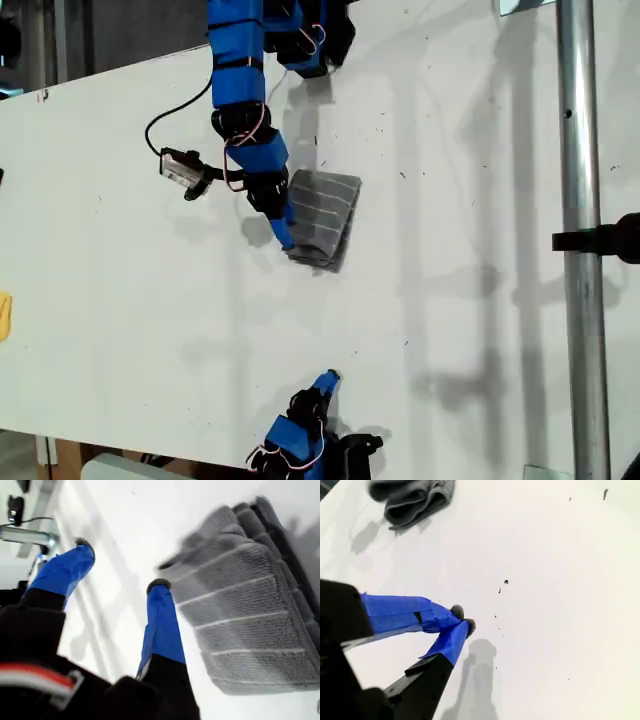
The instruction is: Grasp corners of a towel and fold twice.
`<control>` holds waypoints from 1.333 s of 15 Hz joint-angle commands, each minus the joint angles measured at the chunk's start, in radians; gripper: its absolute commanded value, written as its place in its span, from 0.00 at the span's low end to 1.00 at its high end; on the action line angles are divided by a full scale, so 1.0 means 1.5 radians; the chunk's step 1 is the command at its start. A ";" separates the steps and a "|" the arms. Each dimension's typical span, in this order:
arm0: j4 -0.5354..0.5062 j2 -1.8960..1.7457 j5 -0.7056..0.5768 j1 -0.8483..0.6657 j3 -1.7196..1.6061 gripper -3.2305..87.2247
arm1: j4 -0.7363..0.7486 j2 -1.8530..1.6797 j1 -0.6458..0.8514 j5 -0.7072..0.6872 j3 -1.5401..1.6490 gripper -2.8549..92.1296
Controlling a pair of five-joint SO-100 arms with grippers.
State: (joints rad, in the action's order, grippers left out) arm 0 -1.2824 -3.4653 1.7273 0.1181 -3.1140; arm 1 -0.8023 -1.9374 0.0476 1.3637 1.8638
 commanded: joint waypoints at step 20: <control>-0.003 -0.005 -0.518 -0.135 -0.005 0.01 | -0.405 -0.901 0.092 0.064 0.685 0.10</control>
